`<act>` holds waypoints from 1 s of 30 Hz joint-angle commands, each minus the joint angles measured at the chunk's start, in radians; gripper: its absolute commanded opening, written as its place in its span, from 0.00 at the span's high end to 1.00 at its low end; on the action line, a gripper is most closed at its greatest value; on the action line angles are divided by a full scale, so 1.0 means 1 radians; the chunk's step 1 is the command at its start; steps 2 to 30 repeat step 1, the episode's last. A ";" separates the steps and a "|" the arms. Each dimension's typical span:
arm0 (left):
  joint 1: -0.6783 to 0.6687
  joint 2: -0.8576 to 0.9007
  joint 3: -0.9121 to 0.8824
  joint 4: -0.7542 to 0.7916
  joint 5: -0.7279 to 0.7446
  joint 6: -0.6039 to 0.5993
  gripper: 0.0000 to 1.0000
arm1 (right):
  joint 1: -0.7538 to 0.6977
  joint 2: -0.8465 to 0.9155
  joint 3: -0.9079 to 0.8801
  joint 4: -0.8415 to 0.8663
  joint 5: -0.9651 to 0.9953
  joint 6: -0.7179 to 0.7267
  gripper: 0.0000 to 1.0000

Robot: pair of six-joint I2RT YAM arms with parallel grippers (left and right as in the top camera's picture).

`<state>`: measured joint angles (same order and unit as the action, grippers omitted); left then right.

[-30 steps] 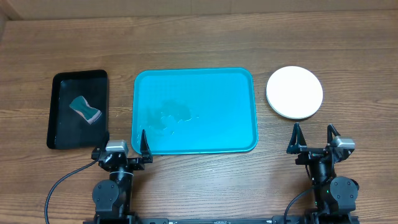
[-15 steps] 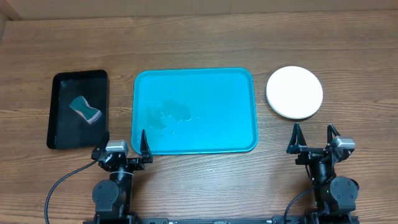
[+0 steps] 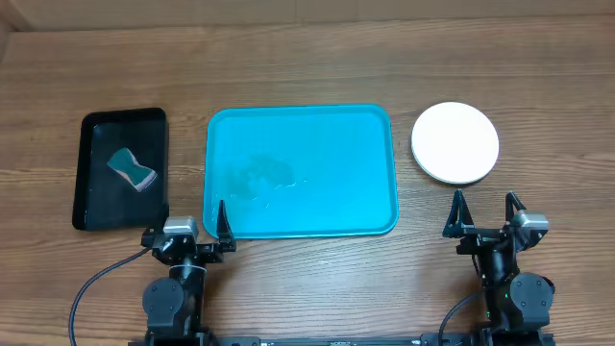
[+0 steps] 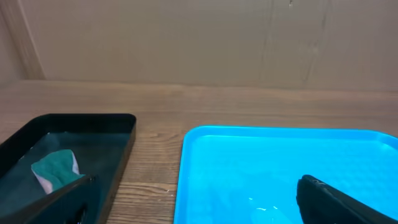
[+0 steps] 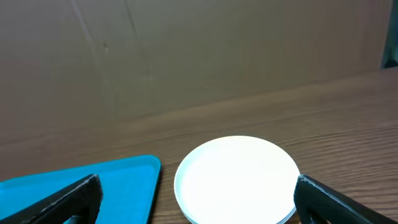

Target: Clean dirty plates on tray and stack at the side

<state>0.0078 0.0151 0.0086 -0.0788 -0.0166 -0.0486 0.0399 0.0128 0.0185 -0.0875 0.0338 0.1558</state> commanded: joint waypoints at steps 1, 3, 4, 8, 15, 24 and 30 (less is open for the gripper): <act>-0.001 -0.011 -0.004 0.002 -0.009 0.016 0.00 | -0.002 -0.010 -0.010 0.007 0.010 -0.007 0.00; -0.001 -0.011 -0.004 0.002 -0.009 0.016 0.00 | -0.002 -0.010 -0.010 0.007 0.010 -0.007 0.00; -0.001 -0.011 -0.004 0.002 -0.009 0.016 0.00 | -0.002 -0.010 -0.010 0.007 0.010 -0.007 0.00; -0.001 -0.011 -0.004 0.002 -0.009 0.016 0.00 | -0.002 -0.010 -0.010 0.007 0.010 -0.007 0.00; -0.001 -0.011 -0.004 0.002 -0.009 0.016 0.00 | -0.002 -0.010 -0.010 0.007 0.010 -0.007 0.00; -0.001 -0.011 -0.004 0.002 -0.009 0.016 0.00 | -0.002 -0.010 -0.010 0.007 0.010 -0.007 0.00; -0.001 -0.011 -0.004 0.002 -0.009 0.016 0.00 | -0.002 -0.010 -0.010 0.007 0.010 -0.007 0.00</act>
